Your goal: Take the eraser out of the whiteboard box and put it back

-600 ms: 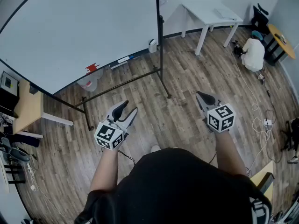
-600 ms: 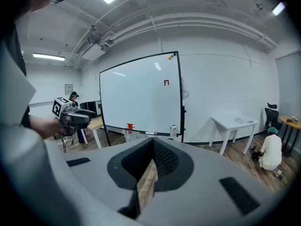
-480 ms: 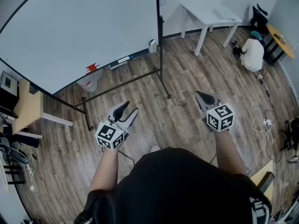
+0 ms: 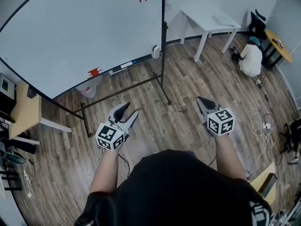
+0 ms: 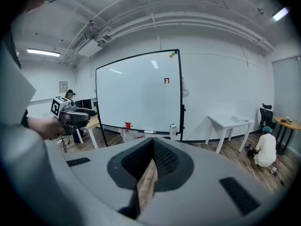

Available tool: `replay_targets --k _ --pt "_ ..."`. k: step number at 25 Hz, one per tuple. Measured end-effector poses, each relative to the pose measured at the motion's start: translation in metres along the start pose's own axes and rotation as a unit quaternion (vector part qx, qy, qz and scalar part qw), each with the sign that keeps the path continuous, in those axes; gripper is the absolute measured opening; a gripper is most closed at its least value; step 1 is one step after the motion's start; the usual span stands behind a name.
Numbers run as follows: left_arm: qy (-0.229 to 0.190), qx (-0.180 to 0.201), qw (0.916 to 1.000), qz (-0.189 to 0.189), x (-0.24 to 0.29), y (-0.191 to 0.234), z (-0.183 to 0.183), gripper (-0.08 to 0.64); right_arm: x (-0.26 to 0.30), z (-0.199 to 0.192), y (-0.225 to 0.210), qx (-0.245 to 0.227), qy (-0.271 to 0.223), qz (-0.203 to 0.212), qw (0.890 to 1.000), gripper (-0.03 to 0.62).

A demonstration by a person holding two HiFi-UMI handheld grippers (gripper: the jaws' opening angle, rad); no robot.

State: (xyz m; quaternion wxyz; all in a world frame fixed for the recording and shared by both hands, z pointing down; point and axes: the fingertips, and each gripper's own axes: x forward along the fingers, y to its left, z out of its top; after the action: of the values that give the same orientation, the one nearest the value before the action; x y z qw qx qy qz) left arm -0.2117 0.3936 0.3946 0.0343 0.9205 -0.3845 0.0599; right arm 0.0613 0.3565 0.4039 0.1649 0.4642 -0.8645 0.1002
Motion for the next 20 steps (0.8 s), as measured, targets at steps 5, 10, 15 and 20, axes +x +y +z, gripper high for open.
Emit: replay_targets --k 5,10,15,20 --pt "0.002 -0.001 0.9999 -0.015 0.001 0.012 -0.003 0.198 0.006 -0.009 0.012 0.006 0.010 -0.009 1.000 -0.005" --pt "-0.001 -0.003 0.9997 -0.023 0.007 0.027 -0.003 0.198 0.015 -0.004 0.008 0.003 0.013 -0.020 1.000 -0.005" --pt "0.018 -0.010 0.9995 -0.023 0.023 0.033 -0.014 0.198 0.026 0.002 -0.001 0.003 0.010 -0.018 1.000 -0.005" --pt "0.028 -0.009 0.9993 -0.024 0.043 0.040 -0.015 0.198 0.038 -0.002 -0.017 0.010 0.013 -0.018 1.000 -0.005"
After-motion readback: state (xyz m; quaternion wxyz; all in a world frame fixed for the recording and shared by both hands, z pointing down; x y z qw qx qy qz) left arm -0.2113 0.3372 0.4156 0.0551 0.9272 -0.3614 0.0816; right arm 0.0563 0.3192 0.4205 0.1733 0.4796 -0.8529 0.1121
